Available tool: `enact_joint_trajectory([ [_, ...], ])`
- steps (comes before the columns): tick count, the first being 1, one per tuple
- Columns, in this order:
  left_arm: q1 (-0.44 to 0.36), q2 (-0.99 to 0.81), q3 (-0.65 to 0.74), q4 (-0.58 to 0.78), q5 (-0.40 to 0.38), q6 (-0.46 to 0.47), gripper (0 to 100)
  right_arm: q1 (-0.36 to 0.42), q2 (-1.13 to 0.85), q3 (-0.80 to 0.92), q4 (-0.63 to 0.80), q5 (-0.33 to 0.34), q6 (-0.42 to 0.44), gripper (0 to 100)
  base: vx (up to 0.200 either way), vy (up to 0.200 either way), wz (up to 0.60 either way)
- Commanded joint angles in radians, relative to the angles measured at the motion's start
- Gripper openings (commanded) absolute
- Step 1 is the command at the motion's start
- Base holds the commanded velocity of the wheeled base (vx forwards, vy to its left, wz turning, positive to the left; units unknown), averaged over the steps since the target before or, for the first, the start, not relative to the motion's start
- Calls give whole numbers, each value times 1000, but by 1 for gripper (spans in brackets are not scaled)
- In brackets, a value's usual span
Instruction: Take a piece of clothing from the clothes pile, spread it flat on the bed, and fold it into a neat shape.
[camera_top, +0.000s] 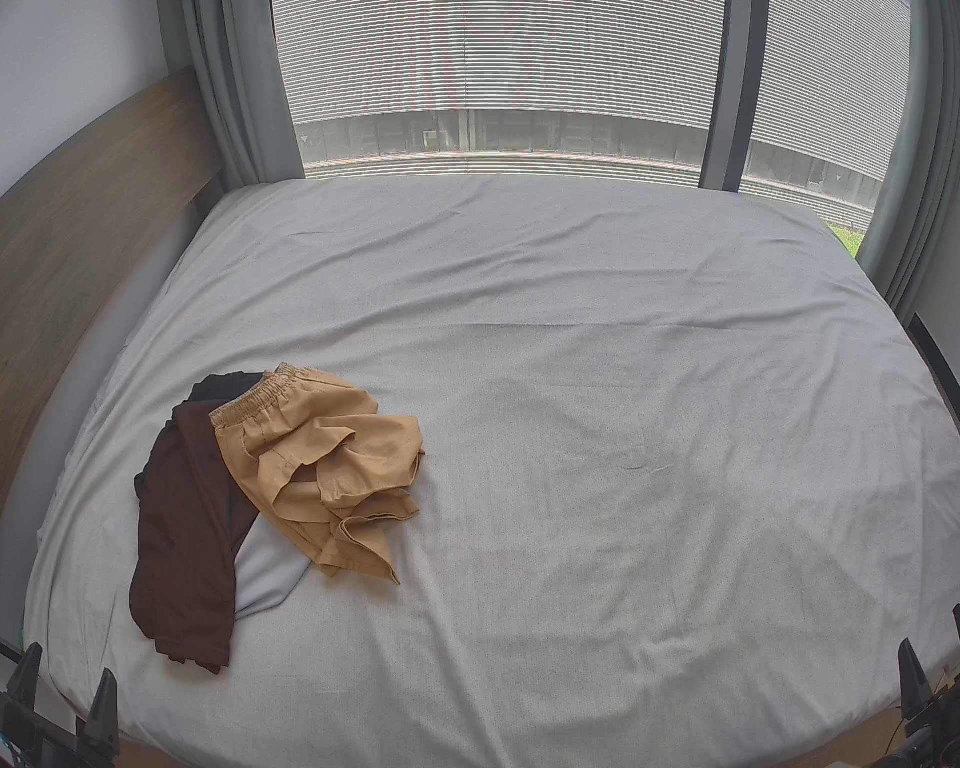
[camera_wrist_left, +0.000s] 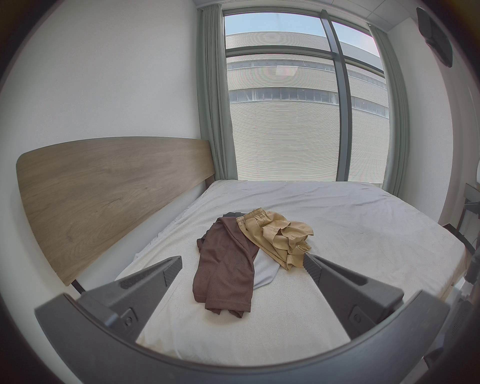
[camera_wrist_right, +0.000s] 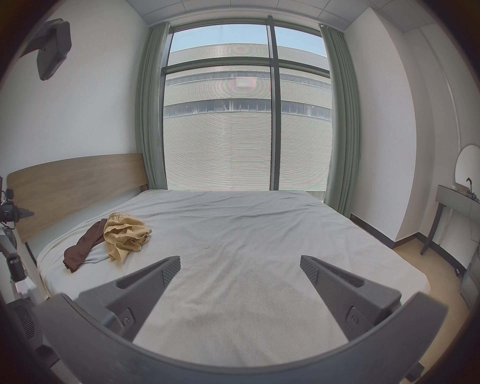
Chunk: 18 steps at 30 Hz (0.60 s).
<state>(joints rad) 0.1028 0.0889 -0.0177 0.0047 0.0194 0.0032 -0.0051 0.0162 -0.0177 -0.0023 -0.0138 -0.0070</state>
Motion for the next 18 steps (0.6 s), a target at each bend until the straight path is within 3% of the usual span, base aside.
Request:
enact_joint_trajectory([
  [1, 0, 2, 18, 0, 1, 0, 100, -1, -16, 18, -1, 0, 1, 100, 0, 0, 0],
  [16, 0, 2, 18, 0, 2, -8, 100, 1, -16, 18, -5, 0, 13, 100, 0, 0, 0],
  [18, 0, 2, 18, 0, 2, -12, 100, -1, -16, -7, -54, 3, 9, 100, 0, 0, 0],
])
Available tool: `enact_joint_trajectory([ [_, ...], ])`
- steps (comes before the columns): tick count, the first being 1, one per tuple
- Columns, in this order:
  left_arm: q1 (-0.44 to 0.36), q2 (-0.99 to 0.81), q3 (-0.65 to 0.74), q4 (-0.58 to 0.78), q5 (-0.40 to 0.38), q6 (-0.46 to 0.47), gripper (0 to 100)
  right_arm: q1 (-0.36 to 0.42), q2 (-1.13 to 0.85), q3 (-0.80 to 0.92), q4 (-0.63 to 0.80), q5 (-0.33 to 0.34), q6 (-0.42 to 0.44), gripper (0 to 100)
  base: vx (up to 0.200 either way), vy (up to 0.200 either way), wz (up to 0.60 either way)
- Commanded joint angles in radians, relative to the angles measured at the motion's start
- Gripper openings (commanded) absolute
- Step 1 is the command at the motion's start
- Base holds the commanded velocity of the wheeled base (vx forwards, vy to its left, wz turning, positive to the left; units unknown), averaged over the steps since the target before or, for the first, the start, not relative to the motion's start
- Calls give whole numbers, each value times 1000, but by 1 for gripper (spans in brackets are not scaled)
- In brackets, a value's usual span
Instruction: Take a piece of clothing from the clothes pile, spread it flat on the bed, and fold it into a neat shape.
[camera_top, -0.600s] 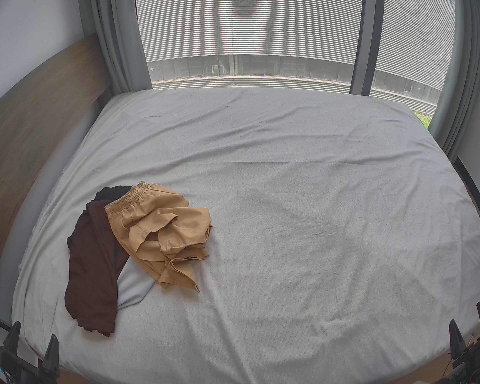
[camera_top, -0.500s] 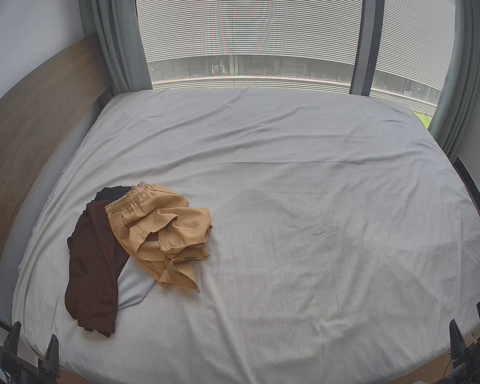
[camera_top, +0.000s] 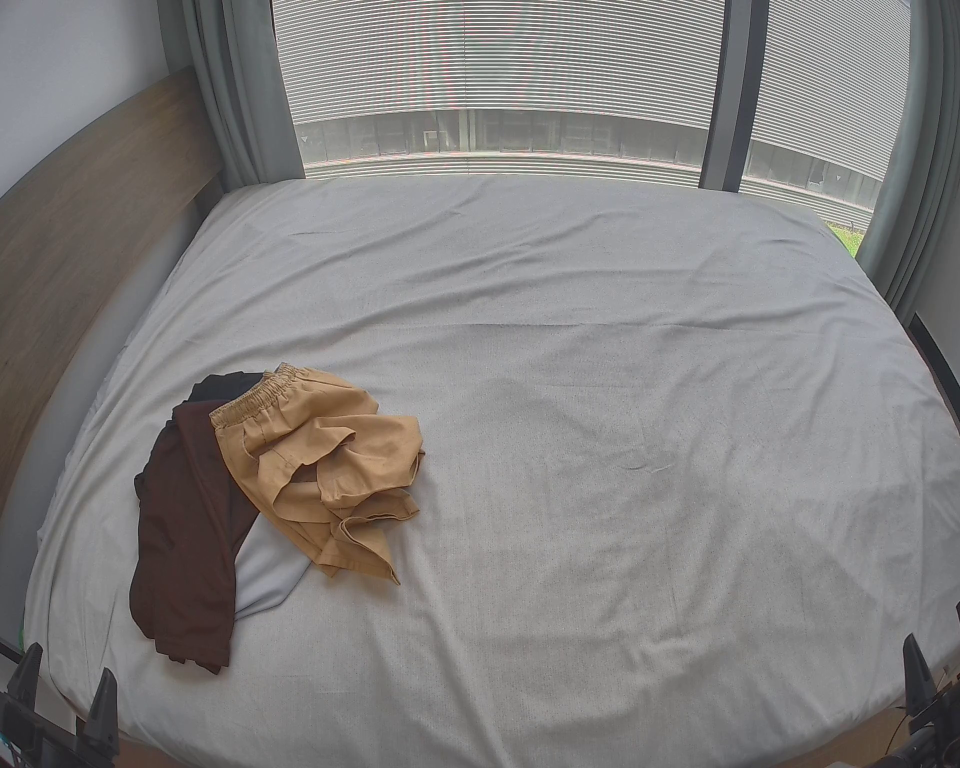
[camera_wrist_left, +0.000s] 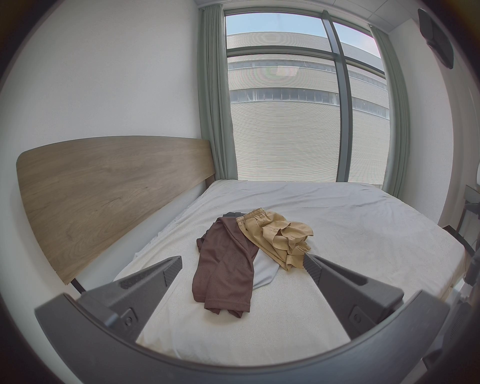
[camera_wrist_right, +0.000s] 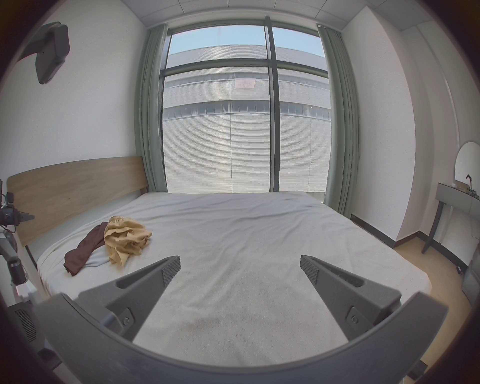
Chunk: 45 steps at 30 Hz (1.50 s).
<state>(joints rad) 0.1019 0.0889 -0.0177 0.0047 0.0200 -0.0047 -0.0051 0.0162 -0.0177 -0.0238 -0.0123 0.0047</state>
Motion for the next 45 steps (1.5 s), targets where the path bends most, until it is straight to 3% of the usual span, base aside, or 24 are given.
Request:
enact_joint_trajectory([
  [1, 1, 2, 18, 0, 3, -6, 100, -7, -12, -42, -79, 2, -2, 100, 0, 0, 0],
  [15, 1, 2, 18, -2, 0, -8, 100, 40, 398, -211, -159, 55, 0, 100, 0, 0, 0],
  [18, 1, 2, 18, -2, 0, -9, 100, 59, 536, -266, -215, 88, 3, 100, 0, 0, 0],
  [28, 1, 2, 18, -2, 0, -11, 100, 148, 904, -301, -467, 94, 46, 100, 0, 0, 0],
  [35, 1, 2, 18, -2, 0, -11, 100, 159, 1048, -350, -535, 120, 97, 100, 0, 0, 0],
  [40, 1, 2, 18, -2, 0, -11, 100, 235, 1099, -366, -567, 186, 136, 100, 0, 0, 0],
  [45, 1, 2, 18, 0, 0, -11, 100, 260, 1179, -381, -571, 227, 144, 100, 0, 0, 0],
])
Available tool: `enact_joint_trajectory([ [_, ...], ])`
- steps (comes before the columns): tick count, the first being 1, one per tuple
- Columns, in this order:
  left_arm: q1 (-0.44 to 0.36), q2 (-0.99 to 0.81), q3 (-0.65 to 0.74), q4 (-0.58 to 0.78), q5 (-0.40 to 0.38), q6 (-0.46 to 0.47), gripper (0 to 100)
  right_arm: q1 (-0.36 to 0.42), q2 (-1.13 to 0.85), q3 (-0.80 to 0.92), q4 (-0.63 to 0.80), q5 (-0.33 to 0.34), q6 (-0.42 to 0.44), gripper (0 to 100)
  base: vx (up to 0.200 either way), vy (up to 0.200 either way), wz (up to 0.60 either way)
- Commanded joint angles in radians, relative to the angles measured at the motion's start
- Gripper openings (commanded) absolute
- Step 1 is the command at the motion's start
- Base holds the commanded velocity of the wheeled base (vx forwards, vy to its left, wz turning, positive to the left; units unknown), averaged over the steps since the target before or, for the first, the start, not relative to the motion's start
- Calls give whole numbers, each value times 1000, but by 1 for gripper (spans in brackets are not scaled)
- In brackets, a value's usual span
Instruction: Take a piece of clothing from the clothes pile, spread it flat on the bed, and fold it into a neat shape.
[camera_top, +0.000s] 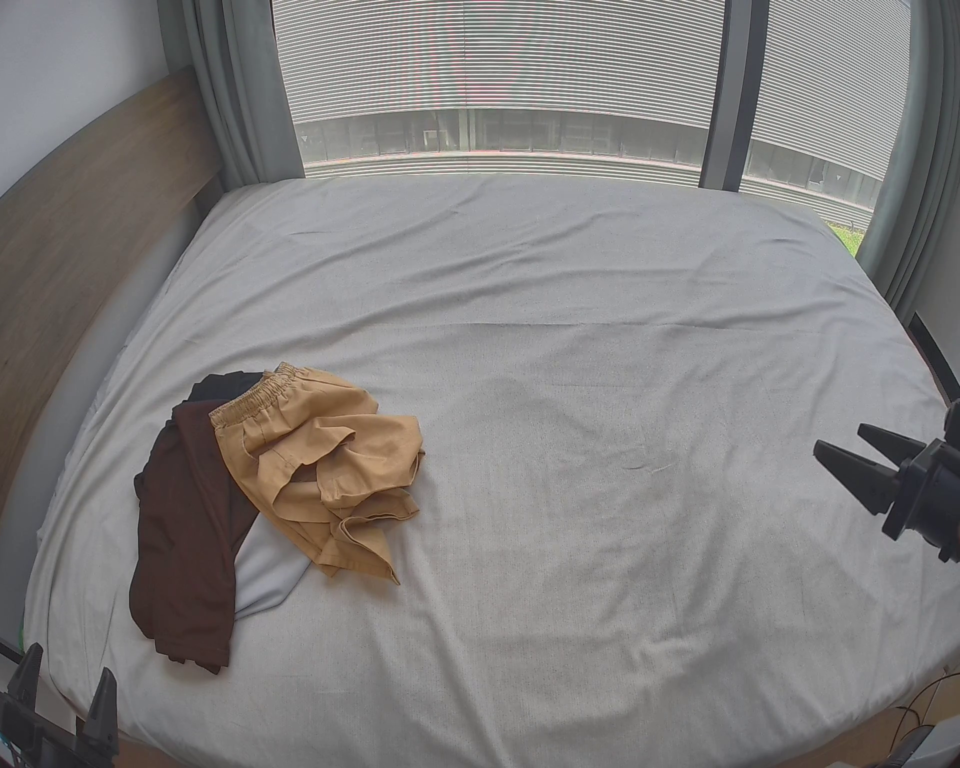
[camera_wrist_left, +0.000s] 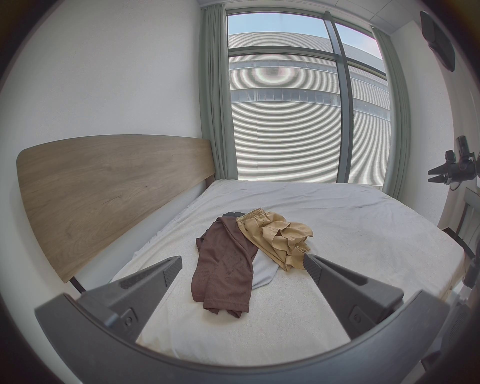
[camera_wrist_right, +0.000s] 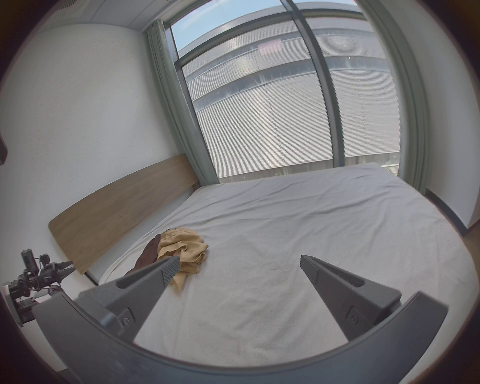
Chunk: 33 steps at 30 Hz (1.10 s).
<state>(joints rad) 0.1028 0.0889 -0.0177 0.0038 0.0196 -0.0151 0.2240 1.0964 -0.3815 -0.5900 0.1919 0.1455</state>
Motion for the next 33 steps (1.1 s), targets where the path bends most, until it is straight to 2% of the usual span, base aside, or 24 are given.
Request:
enact_joint_trajectory([
  [1, 0, 2, 18, -1, 0, 0, 100, 35, 106, -20, -5, 34, 5, 100, 0, 0, 0],
  [4, 0, 2, 18, -1, 0, 0, 100, 43, 163, -50, -5, 80, 14, 100, 0, 0, 0],
  [10, 0, 2, 18, -1, 0, -2, 100, 44, 261, -114, -7, 83, 26, 100, 0, 0, 0],
  [17, 0, 2, 18, 1, 0, -2, 100, 66, 404, -186, -7, 139, 55, 100, 0, 0, 0],
  [22, 0, 2, 18, 1, 0, -2, 100, 110, 482, -235, -39, 139, 91, 100, 0, 0, 0],
  [27, 0, 2, 18, 1, 0, -3, 100, 192, 588, -286, -133, 136, 114, 100, 0, 0, 0],
  [33, 0, 2, 18, -1, 0, -6, 100, 244, 677, -353, -134, 133, 141, 100, 0, 0, 0],
])
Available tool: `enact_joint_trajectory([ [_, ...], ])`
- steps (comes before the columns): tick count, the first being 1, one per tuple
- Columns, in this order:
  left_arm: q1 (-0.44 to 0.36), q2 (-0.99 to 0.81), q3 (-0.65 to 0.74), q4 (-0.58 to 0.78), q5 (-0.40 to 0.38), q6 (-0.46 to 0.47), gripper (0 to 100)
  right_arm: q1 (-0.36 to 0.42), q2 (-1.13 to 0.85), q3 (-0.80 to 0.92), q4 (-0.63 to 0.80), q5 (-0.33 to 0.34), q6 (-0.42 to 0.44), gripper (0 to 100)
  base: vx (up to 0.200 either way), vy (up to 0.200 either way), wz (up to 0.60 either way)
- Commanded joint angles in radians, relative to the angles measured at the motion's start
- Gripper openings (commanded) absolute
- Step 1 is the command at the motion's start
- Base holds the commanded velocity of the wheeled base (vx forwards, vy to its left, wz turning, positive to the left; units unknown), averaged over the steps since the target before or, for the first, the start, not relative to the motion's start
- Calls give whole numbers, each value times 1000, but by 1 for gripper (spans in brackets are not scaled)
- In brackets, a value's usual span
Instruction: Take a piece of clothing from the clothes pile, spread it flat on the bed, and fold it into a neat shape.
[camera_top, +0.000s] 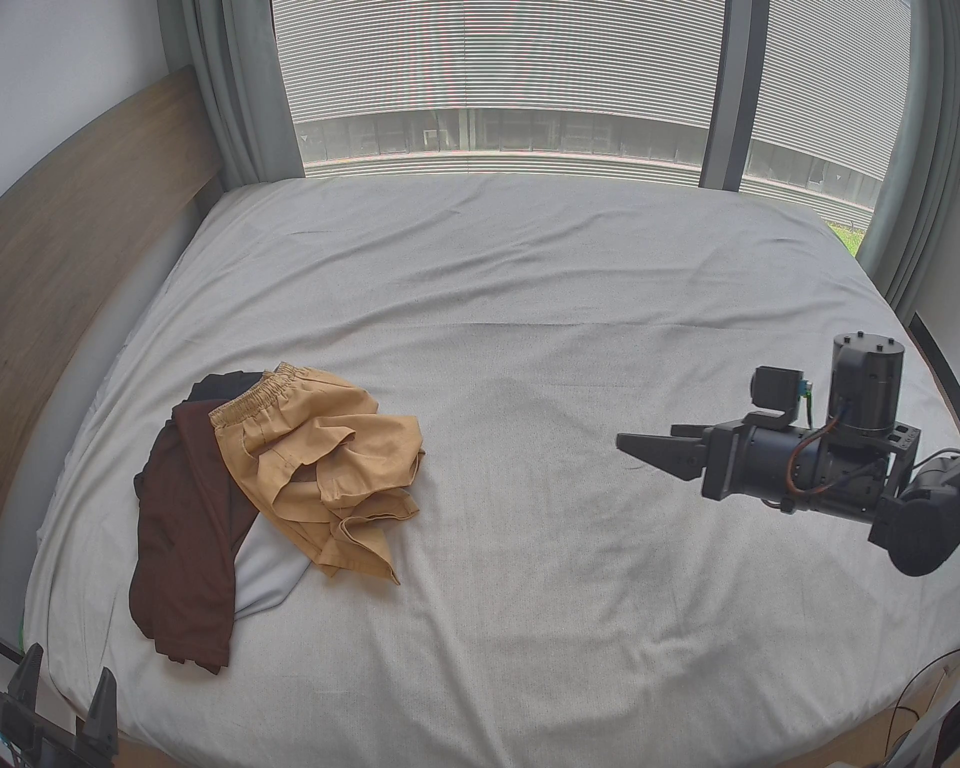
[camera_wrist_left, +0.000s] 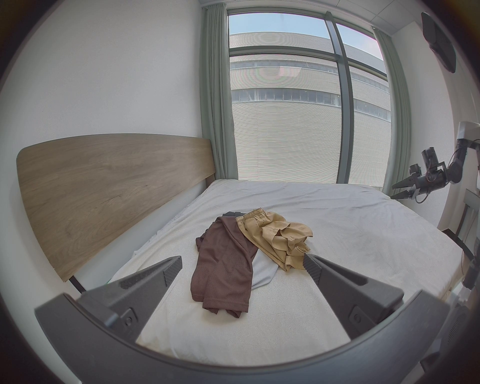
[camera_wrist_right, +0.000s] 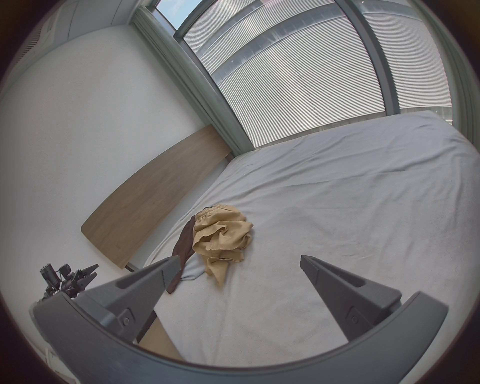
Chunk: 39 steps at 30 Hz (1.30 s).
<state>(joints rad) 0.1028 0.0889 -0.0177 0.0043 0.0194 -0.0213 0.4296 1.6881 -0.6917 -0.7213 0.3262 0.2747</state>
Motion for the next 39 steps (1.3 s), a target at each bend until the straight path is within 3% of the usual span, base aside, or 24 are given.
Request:
enact_joint_trajectory([
  [1, 0, 2, 18, 0, 1, 0, 100, 44, 102, -58, -3, -1, 20, 100, 0, 0, 0],
  [10, 0, 2, 18, 0, 1, -2, 100, 104, 222, -155, -6, 2, 67, 100, 0, 0, 0],
  [14, 0, 2, 18, 0, 1, -3, 100, 121, 275, -172, -37, -1, 75, 100, 0, 0, 0],
  [17, 0, 2, 18, -1, 1, -3, 100, 123, 364, -192, -139, -3, 77, 100, 0, 0, 0],
  [26, -2, 2, 18, -1, 1, -3, 100, 184, 495, -279, -144, -6, 84, 100, 0, 0, 0],
  [39, 0, 2, 18, 0, 1, -3, 100, 276, 657, -404, -145, -84, 136, 100, 0, 0, 0],
])
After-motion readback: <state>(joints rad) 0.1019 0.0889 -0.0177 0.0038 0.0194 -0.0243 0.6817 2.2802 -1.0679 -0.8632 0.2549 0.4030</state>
